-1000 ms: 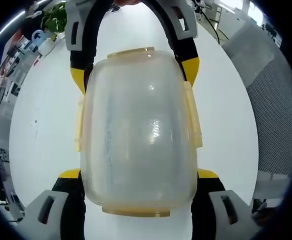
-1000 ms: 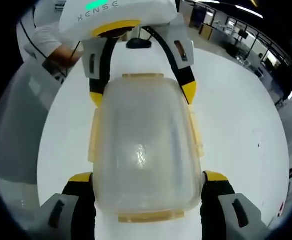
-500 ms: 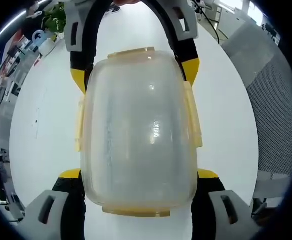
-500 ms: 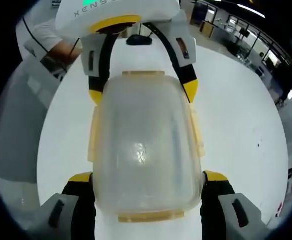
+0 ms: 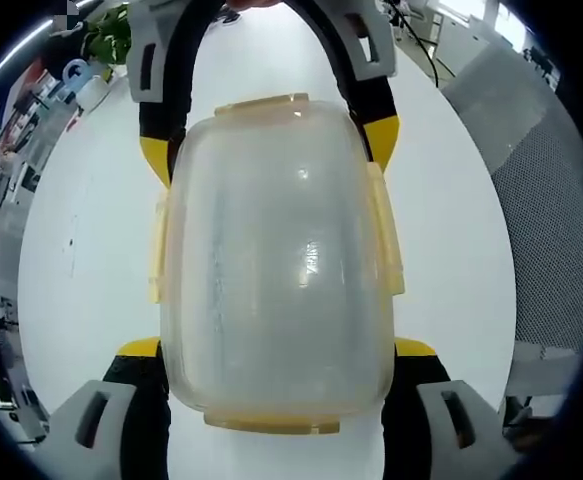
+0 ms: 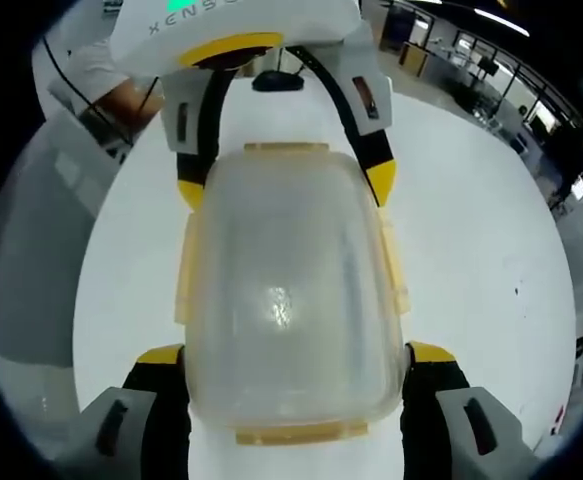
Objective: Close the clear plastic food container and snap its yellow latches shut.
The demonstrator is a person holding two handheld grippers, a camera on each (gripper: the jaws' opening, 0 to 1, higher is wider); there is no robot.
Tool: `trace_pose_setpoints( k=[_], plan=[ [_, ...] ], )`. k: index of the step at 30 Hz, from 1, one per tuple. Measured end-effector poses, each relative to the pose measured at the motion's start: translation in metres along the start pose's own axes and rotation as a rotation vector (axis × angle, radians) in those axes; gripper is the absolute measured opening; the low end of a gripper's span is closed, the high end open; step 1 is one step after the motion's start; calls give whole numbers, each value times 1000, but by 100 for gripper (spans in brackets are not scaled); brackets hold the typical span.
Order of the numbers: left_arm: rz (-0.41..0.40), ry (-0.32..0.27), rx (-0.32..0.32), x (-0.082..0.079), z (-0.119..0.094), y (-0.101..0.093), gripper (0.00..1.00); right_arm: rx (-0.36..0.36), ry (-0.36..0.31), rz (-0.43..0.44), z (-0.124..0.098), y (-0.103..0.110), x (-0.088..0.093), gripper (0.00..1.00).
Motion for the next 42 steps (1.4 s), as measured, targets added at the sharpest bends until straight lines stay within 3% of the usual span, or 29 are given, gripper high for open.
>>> trace_pose_setpoints(
  k=[11, 14, 17, 24, 29, 42],
  plan=[
    [15, 34, 2, -2, 0, 0, 90, -15, -15, -11, -3, 0, -1, 89],
    [-24, 2, 2, -5, 0, 0, 100, -10, -20, -20, -2, -1, -1, 90],
    [-47, -7, 19, -8, -1, 0, 99, 7, -41, 13, -1, -2, -3, 100],
    [0, -2, 29, -7, 1, -4, 99, 0, -71, -4, -4, -4, -8, 100],
    [-14, -10, 26, -7, 0, -4, 99, -1, -67, 7, -5, -1, -4, 100],
    [-93, -78, -24, -4, -5, -5, 99, 54, -154, 35, -9, 5, -3, 100]
  ],
)
Point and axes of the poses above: the point that each gripper's makers call its tool centre point, and the gripper's own axes: z roughly forward along the fingers, y roughly to its left, x roughly out of its underside, the point moved 7 cm from there along -z, roughly backward along the fingers, and after that the axes turned 13 degrees about -y, right-handed, at the moved point
